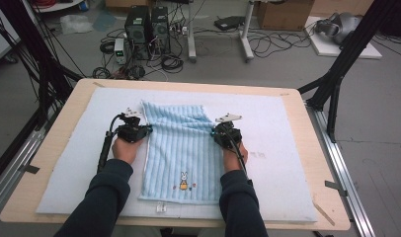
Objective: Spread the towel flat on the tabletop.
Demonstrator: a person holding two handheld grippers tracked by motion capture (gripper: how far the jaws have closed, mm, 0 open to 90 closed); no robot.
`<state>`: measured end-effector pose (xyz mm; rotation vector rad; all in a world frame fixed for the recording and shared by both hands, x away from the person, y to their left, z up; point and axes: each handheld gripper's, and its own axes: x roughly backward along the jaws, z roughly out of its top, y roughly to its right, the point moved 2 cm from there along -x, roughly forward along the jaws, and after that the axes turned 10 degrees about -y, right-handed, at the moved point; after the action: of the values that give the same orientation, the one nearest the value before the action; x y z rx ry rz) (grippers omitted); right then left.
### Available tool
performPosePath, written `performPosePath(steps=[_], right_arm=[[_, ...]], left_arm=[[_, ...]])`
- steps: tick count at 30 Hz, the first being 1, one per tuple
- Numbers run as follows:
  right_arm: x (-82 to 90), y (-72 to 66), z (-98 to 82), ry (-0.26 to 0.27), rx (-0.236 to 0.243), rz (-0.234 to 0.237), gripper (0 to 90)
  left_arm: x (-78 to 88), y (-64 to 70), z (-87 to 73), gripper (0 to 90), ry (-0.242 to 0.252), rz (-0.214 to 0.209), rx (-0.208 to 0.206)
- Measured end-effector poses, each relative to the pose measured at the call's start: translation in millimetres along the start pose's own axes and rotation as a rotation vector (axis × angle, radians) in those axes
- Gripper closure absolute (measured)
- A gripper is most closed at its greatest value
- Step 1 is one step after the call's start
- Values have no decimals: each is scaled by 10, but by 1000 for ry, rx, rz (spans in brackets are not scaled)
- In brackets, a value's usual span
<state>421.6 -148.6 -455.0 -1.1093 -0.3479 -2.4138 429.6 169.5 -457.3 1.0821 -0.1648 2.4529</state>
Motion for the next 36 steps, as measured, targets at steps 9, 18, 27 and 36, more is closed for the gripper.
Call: performPosePath(steps=[9,18,27,36], right_arm=[[225,-105,23,56,37,66,623],[639,-194,-144,91,92,78,392],[920,-87,-700,116,7,86,183],[1088,-160,-1040,105,4,112,135]], left_arm=[[229,30,-149,428,79,-75,19],[594,57,-343,381,157,-159,-11],[824,149,-565,238,190,-191,-35],[997,231,-834,325,153,-240,-59]])
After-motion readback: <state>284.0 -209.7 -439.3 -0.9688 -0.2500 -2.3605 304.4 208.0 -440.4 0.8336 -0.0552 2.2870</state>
